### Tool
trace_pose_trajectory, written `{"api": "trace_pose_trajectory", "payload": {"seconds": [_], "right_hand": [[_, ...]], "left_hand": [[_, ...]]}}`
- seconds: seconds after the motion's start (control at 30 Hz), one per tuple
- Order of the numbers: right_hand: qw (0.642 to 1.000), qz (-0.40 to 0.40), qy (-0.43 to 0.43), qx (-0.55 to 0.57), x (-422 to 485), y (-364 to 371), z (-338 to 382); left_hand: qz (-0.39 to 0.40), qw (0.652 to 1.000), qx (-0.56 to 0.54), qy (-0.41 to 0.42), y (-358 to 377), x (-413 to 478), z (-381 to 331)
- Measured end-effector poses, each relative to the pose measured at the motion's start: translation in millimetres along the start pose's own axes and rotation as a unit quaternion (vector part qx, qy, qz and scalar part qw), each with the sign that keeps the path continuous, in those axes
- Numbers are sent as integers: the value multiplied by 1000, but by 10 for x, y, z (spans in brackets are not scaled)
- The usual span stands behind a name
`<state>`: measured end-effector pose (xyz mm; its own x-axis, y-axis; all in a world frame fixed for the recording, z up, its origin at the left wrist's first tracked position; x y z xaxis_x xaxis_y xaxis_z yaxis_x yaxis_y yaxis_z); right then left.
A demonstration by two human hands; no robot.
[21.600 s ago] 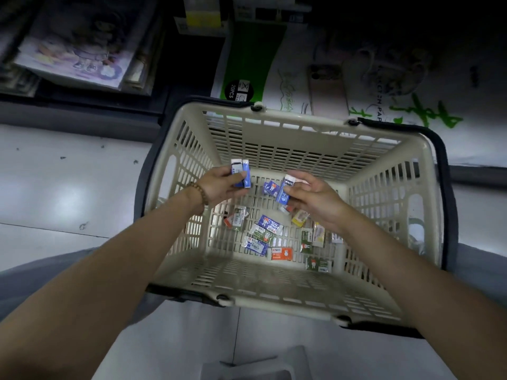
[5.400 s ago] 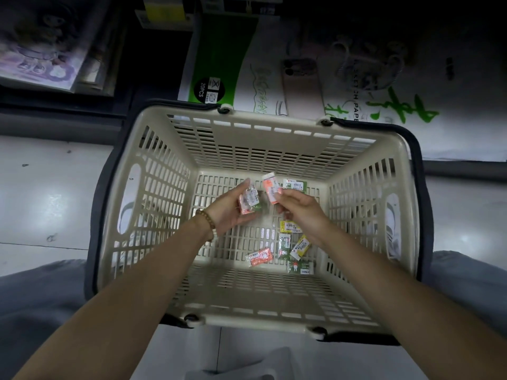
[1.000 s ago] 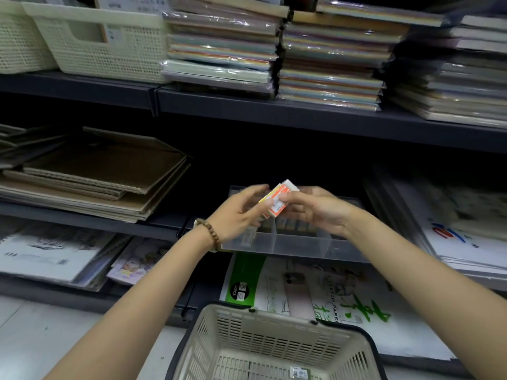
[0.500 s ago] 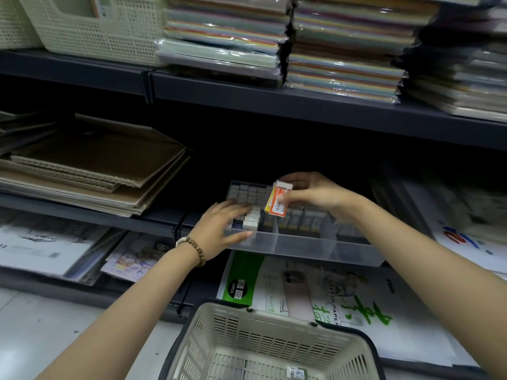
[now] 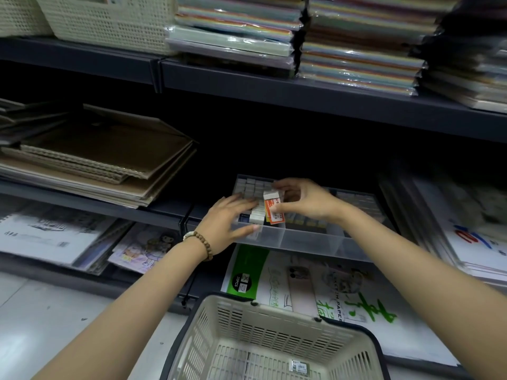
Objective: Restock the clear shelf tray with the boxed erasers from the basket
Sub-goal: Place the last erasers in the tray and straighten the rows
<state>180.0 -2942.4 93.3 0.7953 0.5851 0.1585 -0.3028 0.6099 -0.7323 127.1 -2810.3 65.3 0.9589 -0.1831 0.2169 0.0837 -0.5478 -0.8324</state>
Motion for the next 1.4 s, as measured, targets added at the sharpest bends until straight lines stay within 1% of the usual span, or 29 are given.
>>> {"api": "trace_pose_trajectory", "payload": {"seconds": [0.17,0.23,0.3,0.4,0.5,0.53,0.57,0.6,0.67,0.73,0.8,0.87,1.0,1.07,1.13,1.17,1.2,1.23,1.3,1.33,1.4], "right_hand": [[995,-41,12,88,-106,81,-123],[998,-55,3,36,-163,98,-149],[998,-46,-13,-29,-207,139,-150],[998,-34,-30,-43,-234,165,-94],[997,-50,-52,-31,-278,145,30],[995,-58,-61,-47,-311,145,70],[992,-59,-71,-85,-351,156,106],[986,-47,-81,-136,-392,194,133],[971,2,-90,-221,-462,323,138],[963,35,-84,-252,-509,387,120],[967,34,-76,-242,-554,364,149],[975,7,-70,-211,-654,292,210],[992,-93,-42,-72,-1109,204,208],[987,-154,-42,-12,-1418,227,157],[978,-204,-43,14,-1719,336,7],[977,-211,-26,23,-1848,455,-129],[980,-197,4,35,-1958,635,-306],[985,-158,43,49,-2062,882,-515],[988,-49,126,80,-2318,1486,-974],[981,0,170,97,-2491,1786,-1218],[954,74,263,121,-2897,2299,-1673]], "left_hand": [[-4,1000,-3,16,3,-16,-38],[-10,1000,14,26,15,-24,-58],[-11,999,32,35,32,-27,-78],[1,998,38,43,63,-29,-107],[19,997,65,39,107,-7,-100],[21,996,83,39,119,-2,-99],[21,994,104,40,133,-1,-102],[20,991,123,43,147,-4,-110],[20,988,147,45,164,-14,-127],[26,987,154,39,175,-38,-136],[28,989,144,29,163,-97,-144],[23,994,106,22,112,-203,-172],[-26,999,4,25,-26,-563,-277],[-47,998,-40,18,9,-784,-306],[-46,998,-45,18,208,-1008,-318],[-28,998,-47,14,372,-1110,-300],[8,998,-60,0,580,-1204,-254],[53,995,-80,-23,825,-1303,-187],[150,981,-101,-76,1361,-1522,-29],[200,970,-94,-104,1649,-1650,63],[295,938,-84,-160,2218,-1918,255]]}}
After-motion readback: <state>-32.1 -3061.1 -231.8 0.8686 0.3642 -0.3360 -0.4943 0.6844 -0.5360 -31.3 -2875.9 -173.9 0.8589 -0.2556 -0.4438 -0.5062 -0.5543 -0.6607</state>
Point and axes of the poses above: each hand's wrist, its own x-axis towards the middle knuckle, its own y-axis out of the palm, z = x × y, the point moved 10 cm from there along x, towards the middle knuckle, and after that the axes turned 11 degrees about -y, right-handed, at the moved point
